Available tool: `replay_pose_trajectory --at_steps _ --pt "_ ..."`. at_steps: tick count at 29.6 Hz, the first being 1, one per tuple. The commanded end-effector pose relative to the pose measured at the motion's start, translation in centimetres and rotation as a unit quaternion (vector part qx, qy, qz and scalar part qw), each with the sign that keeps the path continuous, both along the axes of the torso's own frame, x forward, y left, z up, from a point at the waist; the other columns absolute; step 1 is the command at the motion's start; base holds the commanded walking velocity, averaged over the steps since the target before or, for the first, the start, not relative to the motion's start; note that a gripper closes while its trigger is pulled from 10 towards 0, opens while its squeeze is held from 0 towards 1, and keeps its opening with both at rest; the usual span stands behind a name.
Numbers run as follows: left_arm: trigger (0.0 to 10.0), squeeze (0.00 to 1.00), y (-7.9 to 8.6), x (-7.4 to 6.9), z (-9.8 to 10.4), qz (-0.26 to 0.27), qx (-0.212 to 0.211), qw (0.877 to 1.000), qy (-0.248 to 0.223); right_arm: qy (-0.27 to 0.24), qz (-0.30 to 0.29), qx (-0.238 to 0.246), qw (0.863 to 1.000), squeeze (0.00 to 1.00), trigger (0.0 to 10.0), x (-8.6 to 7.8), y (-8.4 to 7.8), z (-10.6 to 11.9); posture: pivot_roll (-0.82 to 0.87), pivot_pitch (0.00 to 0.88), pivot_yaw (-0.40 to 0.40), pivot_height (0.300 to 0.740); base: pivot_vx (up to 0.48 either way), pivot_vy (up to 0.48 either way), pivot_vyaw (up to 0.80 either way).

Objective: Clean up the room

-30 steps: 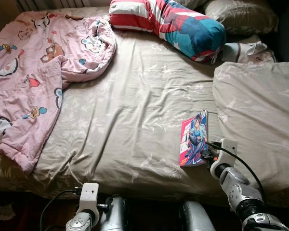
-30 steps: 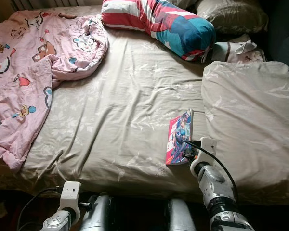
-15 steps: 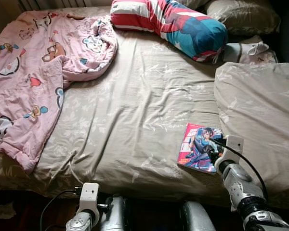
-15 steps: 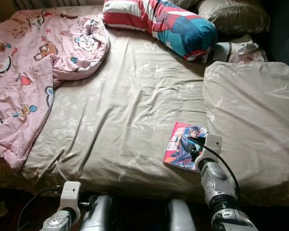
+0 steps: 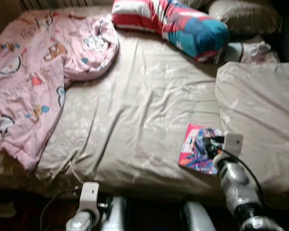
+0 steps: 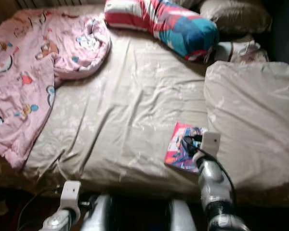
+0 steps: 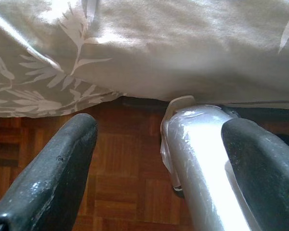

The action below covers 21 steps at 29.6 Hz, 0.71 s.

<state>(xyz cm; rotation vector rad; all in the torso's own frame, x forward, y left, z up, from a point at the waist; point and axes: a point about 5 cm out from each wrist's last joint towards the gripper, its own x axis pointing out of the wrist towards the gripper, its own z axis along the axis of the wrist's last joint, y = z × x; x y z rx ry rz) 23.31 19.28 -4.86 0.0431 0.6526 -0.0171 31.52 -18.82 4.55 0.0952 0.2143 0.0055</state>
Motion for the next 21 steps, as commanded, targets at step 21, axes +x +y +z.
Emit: replay_pose_trajectory --at_steps 21 --pt "10.0 0.00 0.31 -1.07 -0.81 0.007 0.004 0.999 0.032 -0.010 0.014 -0.023 1.000 0.00 10.0 -0.74 0.94 -0.53 -0.05 0.201 0.076 0.724 0.000 0.000 0.00"
